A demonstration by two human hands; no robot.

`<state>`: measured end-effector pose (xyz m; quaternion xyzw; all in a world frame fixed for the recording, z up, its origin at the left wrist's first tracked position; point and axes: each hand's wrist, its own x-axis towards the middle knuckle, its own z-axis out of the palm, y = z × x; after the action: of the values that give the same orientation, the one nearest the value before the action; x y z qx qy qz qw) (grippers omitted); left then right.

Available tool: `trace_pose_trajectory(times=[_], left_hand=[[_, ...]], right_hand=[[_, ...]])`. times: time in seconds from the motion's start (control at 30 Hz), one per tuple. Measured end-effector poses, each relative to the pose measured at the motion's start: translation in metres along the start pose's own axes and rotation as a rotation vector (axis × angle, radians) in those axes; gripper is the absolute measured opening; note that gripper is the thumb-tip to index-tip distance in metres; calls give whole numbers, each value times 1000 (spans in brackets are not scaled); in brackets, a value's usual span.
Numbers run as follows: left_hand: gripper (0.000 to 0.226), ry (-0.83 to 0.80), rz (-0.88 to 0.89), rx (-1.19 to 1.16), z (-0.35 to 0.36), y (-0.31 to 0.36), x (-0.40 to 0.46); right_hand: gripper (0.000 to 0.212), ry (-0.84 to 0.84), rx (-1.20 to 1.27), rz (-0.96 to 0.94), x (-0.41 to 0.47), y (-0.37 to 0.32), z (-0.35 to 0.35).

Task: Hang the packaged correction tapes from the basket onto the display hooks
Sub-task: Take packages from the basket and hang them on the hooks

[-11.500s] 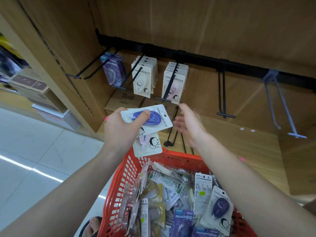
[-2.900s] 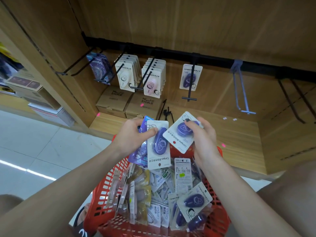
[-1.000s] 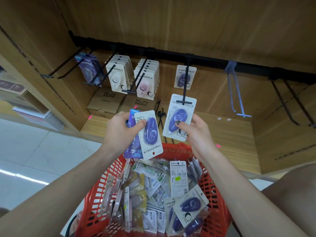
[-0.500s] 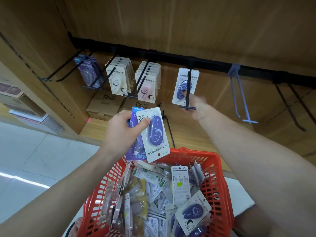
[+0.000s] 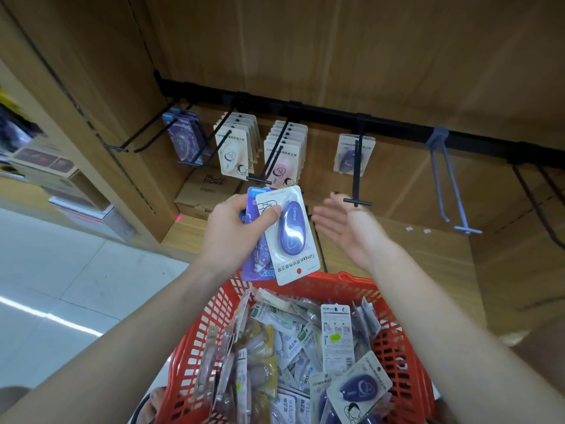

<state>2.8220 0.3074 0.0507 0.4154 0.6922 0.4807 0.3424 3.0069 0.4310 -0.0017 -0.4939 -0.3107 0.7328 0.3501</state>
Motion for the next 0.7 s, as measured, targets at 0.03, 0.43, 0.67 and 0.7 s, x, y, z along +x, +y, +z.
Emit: trace_pose_trajectory(times=[0.03,0.43,0.67,0.7], left_hand=[[8,2,-7,-19,-1,0,0],[7,-70,-61,-189,-6,-5,-6],[37,-141,-212,-459,-9,-6,-10],[42,-138,-223,-461,-10,-7,-10]], right_hand=[[35,-92,-4,21,-15,4,2],[51,-307,-305,-117,-71,25,37],[50,-208,-372,-223,-70,43,57],[50,-212,-359,-208,-71,43,59]])
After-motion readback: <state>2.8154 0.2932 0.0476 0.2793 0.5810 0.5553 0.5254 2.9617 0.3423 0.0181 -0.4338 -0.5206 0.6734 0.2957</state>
